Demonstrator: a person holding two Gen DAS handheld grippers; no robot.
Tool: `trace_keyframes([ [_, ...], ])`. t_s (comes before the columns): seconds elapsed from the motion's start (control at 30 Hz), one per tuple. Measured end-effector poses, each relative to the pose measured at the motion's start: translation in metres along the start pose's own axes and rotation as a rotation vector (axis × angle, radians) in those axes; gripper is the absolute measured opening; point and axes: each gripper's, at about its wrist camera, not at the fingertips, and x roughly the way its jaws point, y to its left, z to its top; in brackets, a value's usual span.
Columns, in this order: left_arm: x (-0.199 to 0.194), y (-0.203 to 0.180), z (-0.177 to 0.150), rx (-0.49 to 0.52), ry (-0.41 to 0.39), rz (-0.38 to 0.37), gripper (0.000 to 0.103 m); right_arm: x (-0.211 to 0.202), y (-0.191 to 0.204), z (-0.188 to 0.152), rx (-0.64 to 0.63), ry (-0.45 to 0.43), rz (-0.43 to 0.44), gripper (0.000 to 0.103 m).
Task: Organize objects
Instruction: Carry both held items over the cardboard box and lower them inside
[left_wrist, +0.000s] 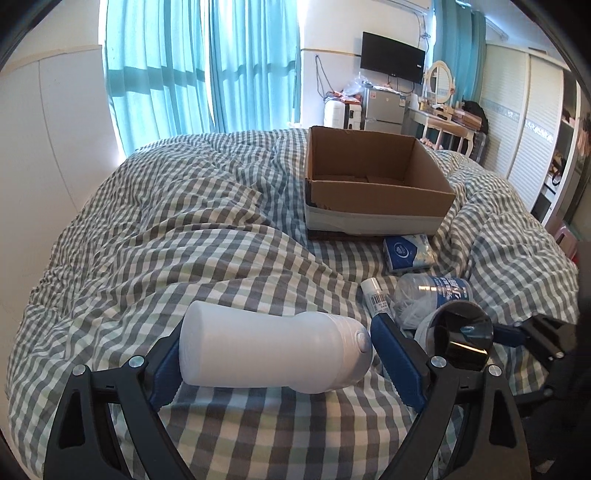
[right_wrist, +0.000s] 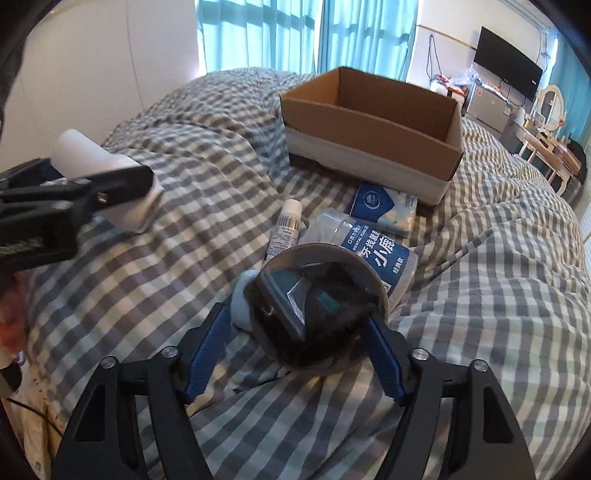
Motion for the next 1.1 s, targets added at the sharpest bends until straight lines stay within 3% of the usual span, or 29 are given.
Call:
trace_keyframes([
  [0.07,0.002,0.003,0.001,-0.005,0.001,-0.008,0.094,0.006,0.0,0.003,-0.004,0.008,-0.014,0.063],
  [0.23,0.007,0.005,0.004,-0.01,0.005,-0.018,0.094,0.011,-0.004,0.01,0.026,0.019,0.017,0.043],
  [0.47,0.008,0.004,0.013,-0.014,0.006,-0.03,0.088,-0.024,-0.003,0.025,0.016,-0.03,0.07,0.035],
  [0.53,0.009,0.003,0.015,-0.014,0.006,-0.032,0.088,-0.041,-0.004,0.032,0.013,-0.062,0.08,0.015],
  [0.57,0.01,0.003,0.016,-0.014,0.007,-0.031,0.088,-0.049,-0.005,0.035,0.008,-0.077,0.081,0.015],
  [0.67,0.013,0.004,0.017,-0.025,0.023,-0.072,0.061,-0.062,-0.008,0.043,-0.003,-0.109,0.065,0.015],
  [0.73,0.016,0.006,0.018,-0.045,0.044,-0.11,0.058,-0.068,-0.01,0.046,-0.006,-0.121,0.06,0.014],
  [1.03,0.016,-0.002,0.019,-0.021,0.051,-0.136,0.048,-0.068,-0.02,0.047,0.02,-0.13,0.081,0.014],
  [1.07,0.014,-0.004,0.019,-0.013,0.045,-0.131,0.045,-0.067,-0.021,0.048,0.021,-0.132,0.078,0.014],
  [1.1,0.012,-0.006,0.021,-0.004,0.038,-0.127,0.035,-0.067,-0.022,0.048,0.02,-0.133,0.079,0.014],
])
